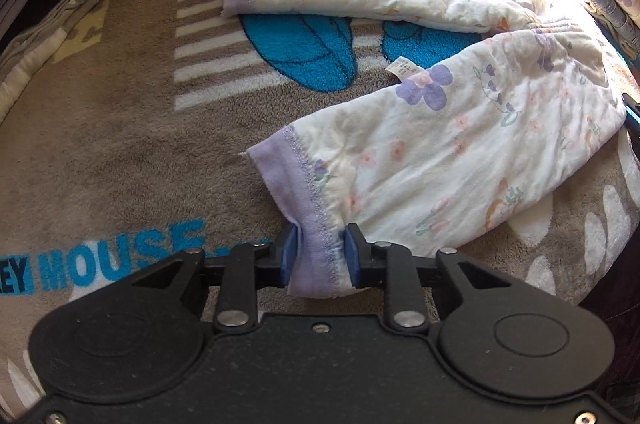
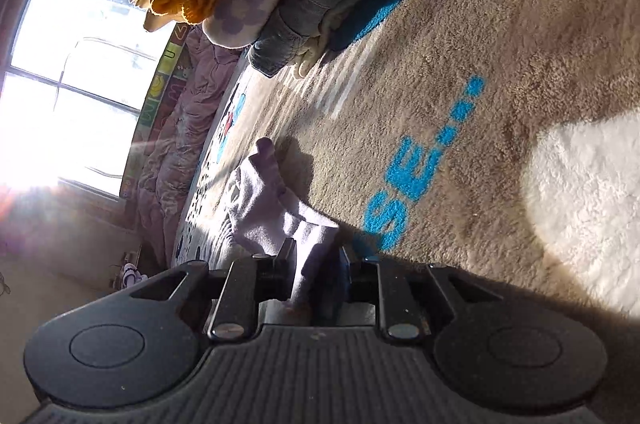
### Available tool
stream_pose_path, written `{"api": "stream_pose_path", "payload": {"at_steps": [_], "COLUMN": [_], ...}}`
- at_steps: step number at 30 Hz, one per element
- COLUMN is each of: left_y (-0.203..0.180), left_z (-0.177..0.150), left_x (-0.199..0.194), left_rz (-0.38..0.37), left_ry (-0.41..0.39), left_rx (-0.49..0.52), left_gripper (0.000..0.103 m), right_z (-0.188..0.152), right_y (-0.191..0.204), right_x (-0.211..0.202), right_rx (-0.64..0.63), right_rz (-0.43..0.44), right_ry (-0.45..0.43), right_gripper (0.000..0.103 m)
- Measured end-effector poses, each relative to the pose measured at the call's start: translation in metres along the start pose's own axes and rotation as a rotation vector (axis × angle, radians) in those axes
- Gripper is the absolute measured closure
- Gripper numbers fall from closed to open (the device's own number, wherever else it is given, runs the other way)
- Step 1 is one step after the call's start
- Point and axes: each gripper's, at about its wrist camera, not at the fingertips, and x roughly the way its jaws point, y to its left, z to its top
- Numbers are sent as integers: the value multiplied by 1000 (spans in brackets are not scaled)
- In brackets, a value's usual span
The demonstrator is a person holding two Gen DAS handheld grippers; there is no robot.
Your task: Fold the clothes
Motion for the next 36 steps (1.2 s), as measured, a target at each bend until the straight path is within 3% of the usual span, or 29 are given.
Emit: {"api": "stream_pose_path", "payload": {"at_steps": [4,11,17,21,27,29,30,36], "left_y": [3,-23,-37,-42,-40,-40,-40,-41], "left_z": [9,28,39,42,43,43,43,43], "left_x": [-15,-6,-2,3,4,4,4,4], "left_rz": [12,-13,-34,-30,-24,-21,-19,-16], "left_ry": [-73,-83,-88,-77,-76,-77,-77,-79], "left_rx": [-18,41,70,83,76,75,76,84], "left_gripper": [78,75,75,75,75,75,75,75], "right_z": [19,52,53,52,52,52,53,59], "right_y": [25,53,50,51,49,49,50,52], "right_x": [7,56,71,69,78,77,72,36], "right_rx": [-152,-363,-416,-427,-434,-445,-446,-423], "right_rz": [-7,27,10,58,54,52,59,69], "right_ry": [-19,244,304,313,333,330,310,183], "right_gripper": [76,76,76,76,79,95,100,100]}}
